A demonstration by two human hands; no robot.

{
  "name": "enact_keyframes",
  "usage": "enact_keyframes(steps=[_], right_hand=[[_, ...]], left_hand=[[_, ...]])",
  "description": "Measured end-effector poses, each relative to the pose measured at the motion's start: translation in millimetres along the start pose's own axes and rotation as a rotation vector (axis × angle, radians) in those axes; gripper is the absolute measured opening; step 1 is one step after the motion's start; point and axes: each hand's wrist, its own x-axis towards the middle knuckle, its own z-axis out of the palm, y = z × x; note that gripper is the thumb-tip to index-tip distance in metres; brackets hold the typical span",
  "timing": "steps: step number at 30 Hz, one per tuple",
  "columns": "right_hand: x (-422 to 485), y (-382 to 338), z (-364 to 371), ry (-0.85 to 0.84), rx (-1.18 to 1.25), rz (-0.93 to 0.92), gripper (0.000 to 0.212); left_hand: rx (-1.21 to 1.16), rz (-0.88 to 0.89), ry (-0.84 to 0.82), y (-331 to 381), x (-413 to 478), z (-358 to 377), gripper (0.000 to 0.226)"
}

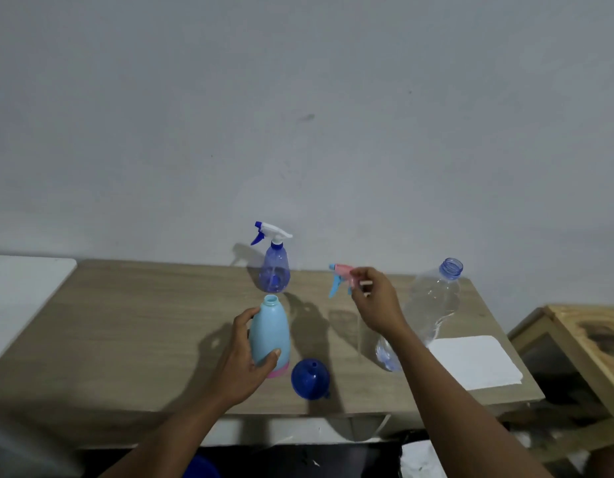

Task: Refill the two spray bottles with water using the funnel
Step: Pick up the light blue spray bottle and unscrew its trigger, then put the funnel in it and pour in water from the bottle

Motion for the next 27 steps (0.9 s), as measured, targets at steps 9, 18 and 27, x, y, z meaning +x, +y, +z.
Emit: enact_keyframes(steps=[9,18,27], right_hand=[[-27.1,94.6,39.1,-0.133,-0.072,0.323,0.009],[-23.8,128.6,55.5,-0.124,-0.135,0.438,0.022],[-53.0,111.5,50.9,-0.059,-0.238,0.267,0.022]], left_hand=[[0.151,0.014,-0.078,-50.9,-13.8,18.5,0.079],[0.175,0.075,-0.036,-70.5,-12.8,26.1,0.074],[0.134,0.075,-0.048,-76.0,-18.3,22.1,0.070]])
